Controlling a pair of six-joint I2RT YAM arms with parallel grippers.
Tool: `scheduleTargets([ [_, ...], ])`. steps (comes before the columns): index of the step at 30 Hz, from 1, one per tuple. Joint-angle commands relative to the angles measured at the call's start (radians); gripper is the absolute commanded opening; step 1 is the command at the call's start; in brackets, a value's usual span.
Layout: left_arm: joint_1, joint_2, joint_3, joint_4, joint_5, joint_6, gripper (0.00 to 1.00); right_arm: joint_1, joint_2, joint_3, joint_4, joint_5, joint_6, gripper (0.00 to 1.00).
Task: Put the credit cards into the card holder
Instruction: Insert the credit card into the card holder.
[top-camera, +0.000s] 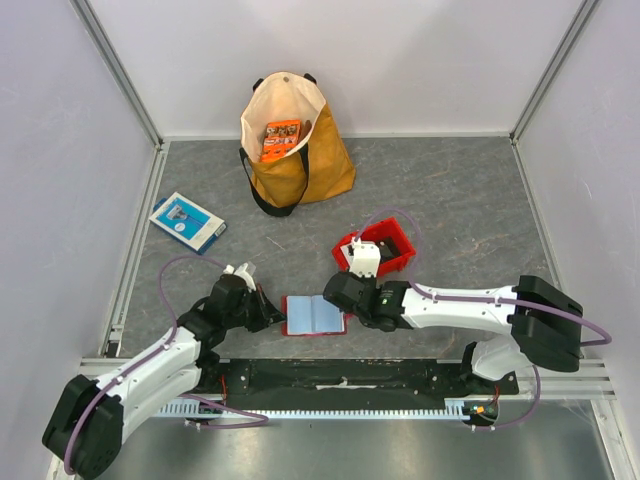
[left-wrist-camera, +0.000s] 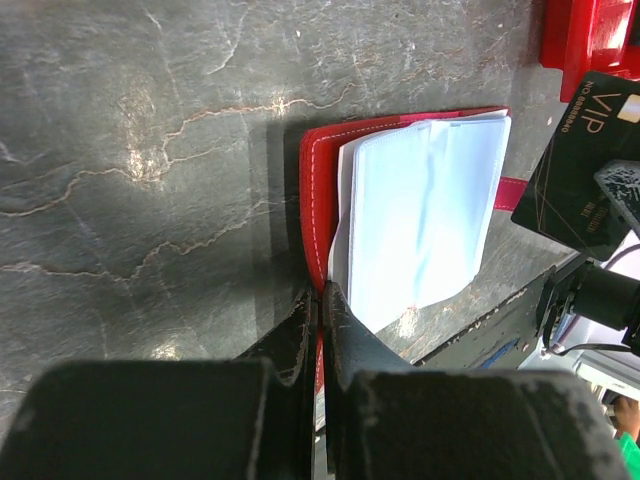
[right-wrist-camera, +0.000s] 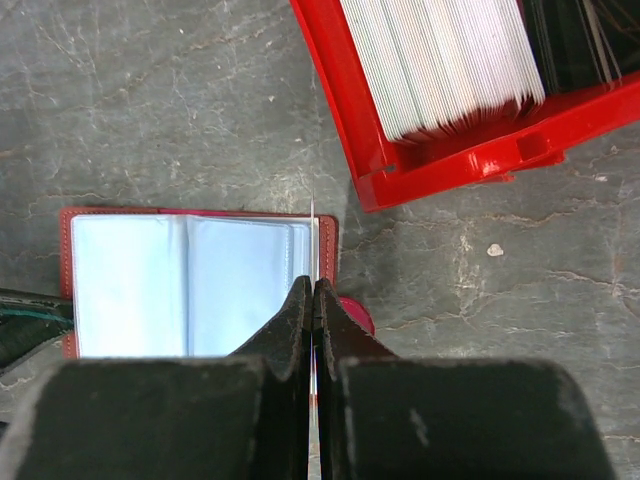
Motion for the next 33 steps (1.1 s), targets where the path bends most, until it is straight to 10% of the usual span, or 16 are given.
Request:
scheduleTargets([
  [1, -0.002, 0.014, -0.002, 0.037, -0.006, -0.003, 0.02, -0.013, -0.027, -0.03, 0.064, -0.069, 0.005, 0.0],
  [33, -0.002, 0.02, 0.0, 0.044, 0.006, -0.003, 0.02, -0.094, 0.022, 0.028, 0.169, -0.327, -0.027, 0.0],
])
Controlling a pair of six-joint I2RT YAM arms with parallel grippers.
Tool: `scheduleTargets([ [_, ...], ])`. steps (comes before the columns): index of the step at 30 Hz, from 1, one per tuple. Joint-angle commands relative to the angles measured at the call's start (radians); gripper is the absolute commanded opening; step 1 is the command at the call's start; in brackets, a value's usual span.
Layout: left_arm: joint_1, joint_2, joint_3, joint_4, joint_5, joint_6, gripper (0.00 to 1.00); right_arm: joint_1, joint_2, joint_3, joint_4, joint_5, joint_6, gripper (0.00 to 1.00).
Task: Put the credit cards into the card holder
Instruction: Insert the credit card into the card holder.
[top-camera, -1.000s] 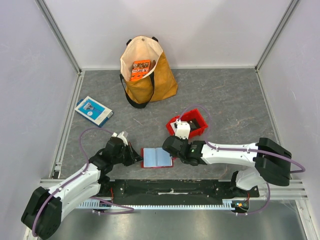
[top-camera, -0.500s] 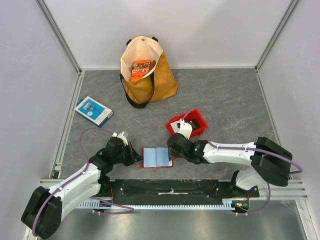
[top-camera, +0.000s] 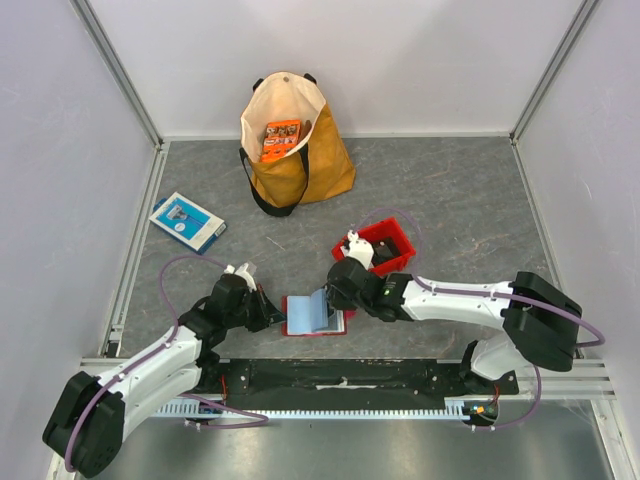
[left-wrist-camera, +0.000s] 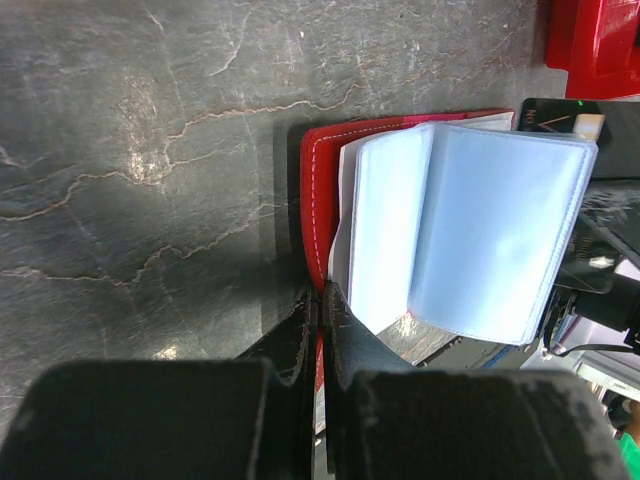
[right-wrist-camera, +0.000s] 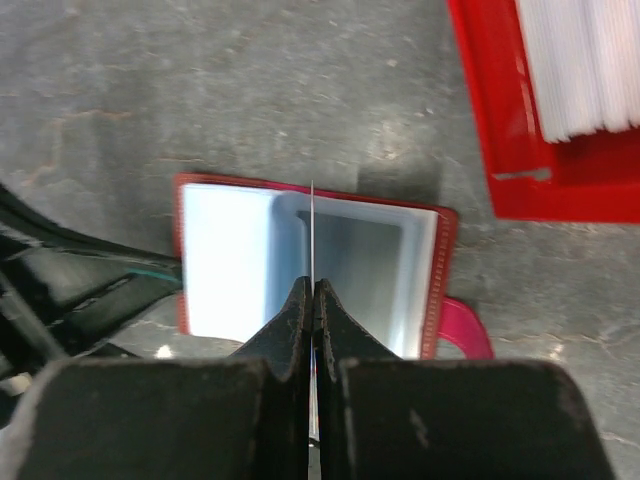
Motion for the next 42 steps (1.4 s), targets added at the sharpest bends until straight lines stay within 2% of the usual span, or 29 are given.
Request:
scheduleTargets([
  [1, -0.002, -0.004, 0.0, 0.025, 0.005, -0.003, 0.02, 0.008, 0.008, 0.092, -0.045, -0.01, -0.032, 0.0],
  [5, -0.002, 0.002, 0.001, 0.033, 0.005, -0.003, 0.02, 0.016, 0.038, 0.105, -0.037, -0.036, -0.037, 0.0],
  [13, -0.003, 0.016, -0.009, 0.048, 0.007, -0.006, 0.02, 0.043, 0.213, 0.168, 0.1, -0.178, -0.043, 0.0],
  [16, -0.002, 0.013, -0.014, 0.044, 0.004, -0.007, 0.02, 0.054, 0.235, 0.183, 0.118, -0.183, -0.048, 0.0],
  [21, -0.002, -0.004, -0.026, 0.039, -0.007, -0.012, 0.02, 0.04, 0.141, 0.073, 0.168, -0.128, -0.023, 0.0],
  [29, 0.0, 0.002, -0.026, 0.039, -0.004, -0.006, 0.02, -0.017, 0.038, -0.12, 0.318, -0.152, 0.044, 0.0],
  [42, -0.002, 0.004, -0.023, 0.039, -0.002, -0.01, 0.02, -0.044, 0.081, -0.237, 0.51, -0.218, 0.149, 0.0],
])
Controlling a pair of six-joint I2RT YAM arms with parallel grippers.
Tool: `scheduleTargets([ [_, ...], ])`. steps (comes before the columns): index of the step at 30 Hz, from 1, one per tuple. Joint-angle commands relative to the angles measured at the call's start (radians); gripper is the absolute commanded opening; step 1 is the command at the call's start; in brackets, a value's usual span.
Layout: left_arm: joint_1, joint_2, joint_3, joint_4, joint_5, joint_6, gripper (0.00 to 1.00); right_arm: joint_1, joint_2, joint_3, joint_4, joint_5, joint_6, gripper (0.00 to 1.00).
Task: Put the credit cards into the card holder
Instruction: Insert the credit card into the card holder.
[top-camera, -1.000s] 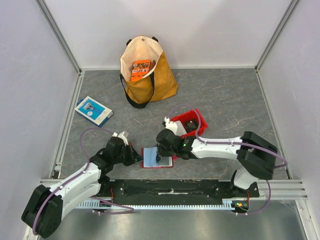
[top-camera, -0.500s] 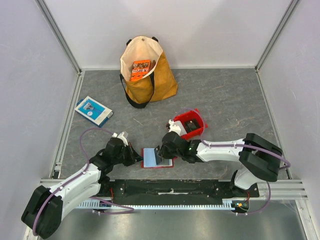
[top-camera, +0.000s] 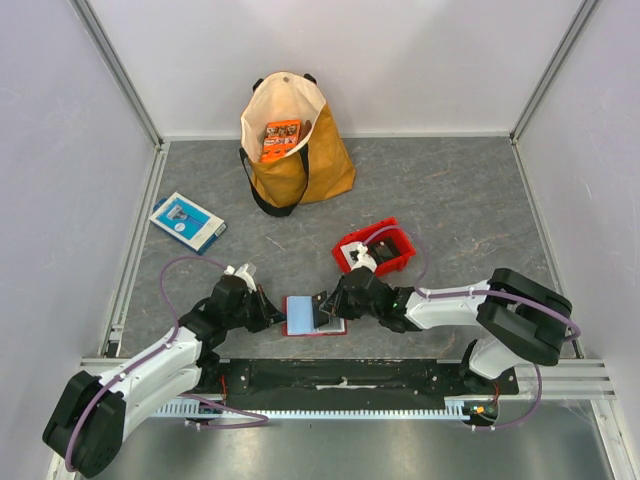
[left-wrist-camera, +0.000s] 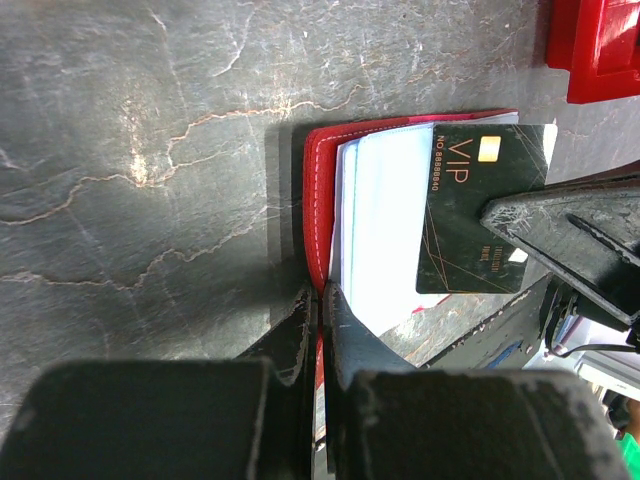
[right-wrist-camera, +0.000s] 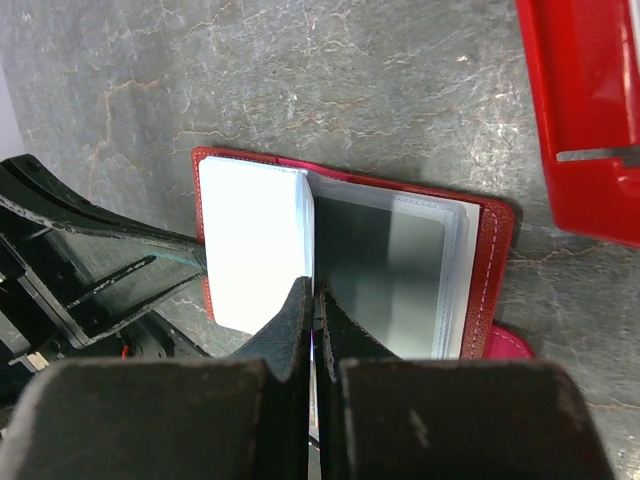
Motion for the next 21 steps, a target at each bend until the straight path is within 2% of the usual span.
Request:
scheduleTargets([
  [1, 0.0, 0.004, -0.005, 0.008, -0.003, -0.01, 0.02, -0.003, 0.024, -0.026, 0.079, -0.022, 0.06, 0.0],
  [9, -0.002, -0.005, -0.008, 0.007, -0.007, -0.015, 0.02, 0.007, -0.013, -0.114, 0.127, 0.013, 0.144, 0.0],
  [21, -0.003, -0.016, -0.014, 0.005, -0.009, -0.026, 0.02, 0.078, 0.047, -0.109, 0.199, 0.052, 0.196, 0.0],
])
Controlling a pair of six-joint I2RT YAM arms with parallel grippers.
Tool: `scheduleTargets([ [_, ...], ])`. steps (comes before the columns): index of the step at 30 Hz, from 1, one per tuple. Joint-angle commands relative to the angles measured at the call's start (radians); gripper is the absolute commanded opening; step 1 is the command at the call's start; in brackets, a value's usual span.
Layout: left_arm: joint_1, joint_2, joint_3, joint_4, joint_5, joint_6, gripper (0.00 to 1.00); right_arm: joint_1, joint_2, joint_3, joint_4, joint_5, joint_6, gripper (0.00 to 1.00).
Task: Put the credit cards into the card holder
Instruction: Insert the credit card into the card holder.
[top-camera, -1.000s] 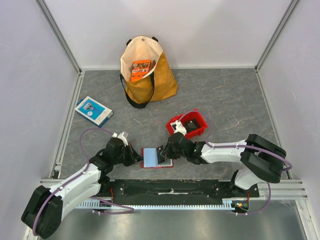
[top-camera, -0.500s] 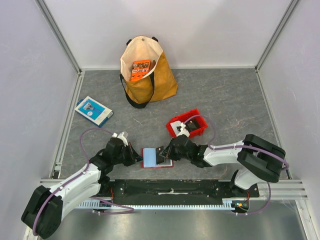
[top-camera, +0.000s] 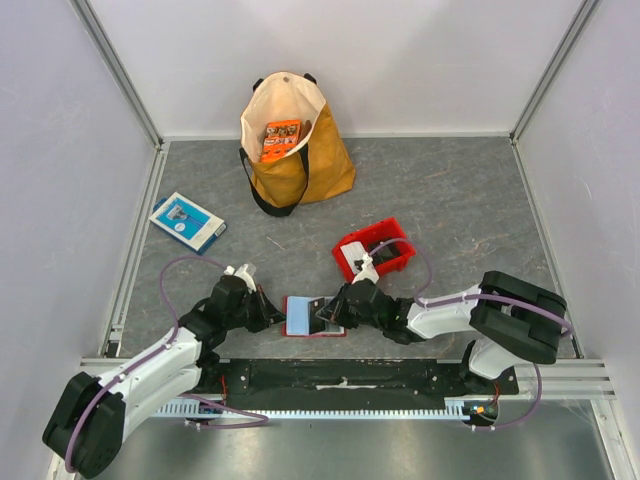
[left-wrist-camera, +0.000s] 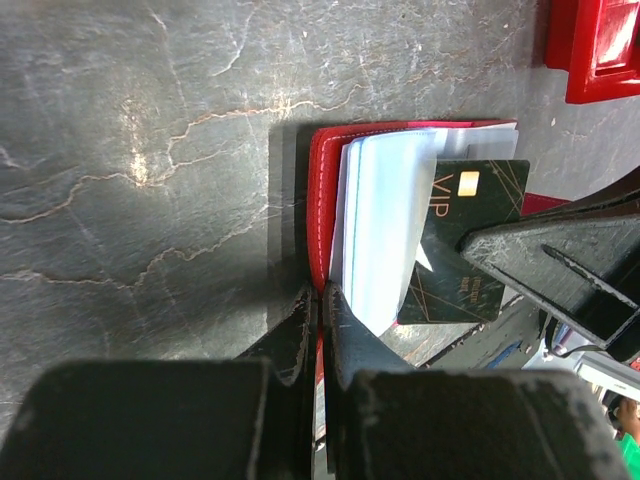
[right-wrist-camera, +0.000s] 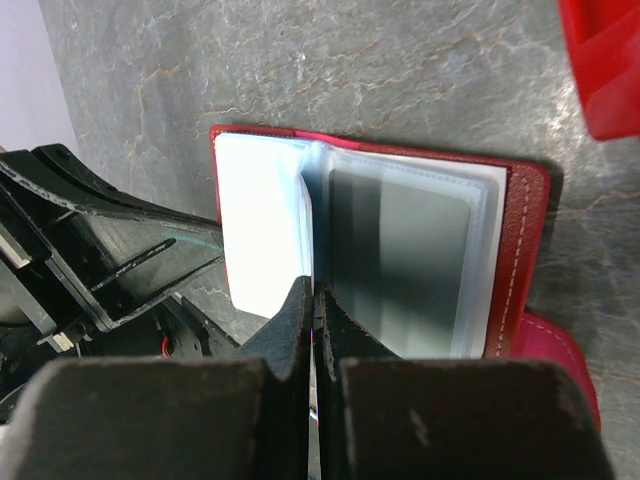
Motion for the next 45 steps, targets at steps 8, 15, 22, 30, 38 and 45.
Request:
scheduleTargets([
  [8, -0.002, -0.019, -0.021, 0.006, -0.004, -0.026, 0.02, 0.003, 0.009, -0.089, 0.111, 0.099, 0.072, 0.0],
  [15, -0.002, -0.036, -0.021, 0.003, 0.001, -0.026, 0.02, -0.049, 0.046, -0.094, 0.181, 0.058, 0.04, 0.0],
  [22, 0.0, -0.034, -0.021, 0.003, -0.002, -0.029, 0.02, -0.025, 0.121, -0.077, 0.237, 0.001, 0.068, 0.0],
  [30, 0.0, -0.039, -0.018, -0.016, -0.028, -0.041, 0.02, 0.014, 0.045, -0.052, 0.065, 0.049, 0.083, 0.0],
  [38, -0.003, -0.056, -0.015, -0.025, -0.031, -0.044, 0.02, 0.003, -0.009, -0.015, -0.041, 0.089, 0.025, 0.0],
  [45, -0.003, -0.056, -0.013, -0.019, -0.024, -0.044, 0.02, 0.005, 0.058, 0.006, 0.008, 0.029, 0.03, 0.0],
])
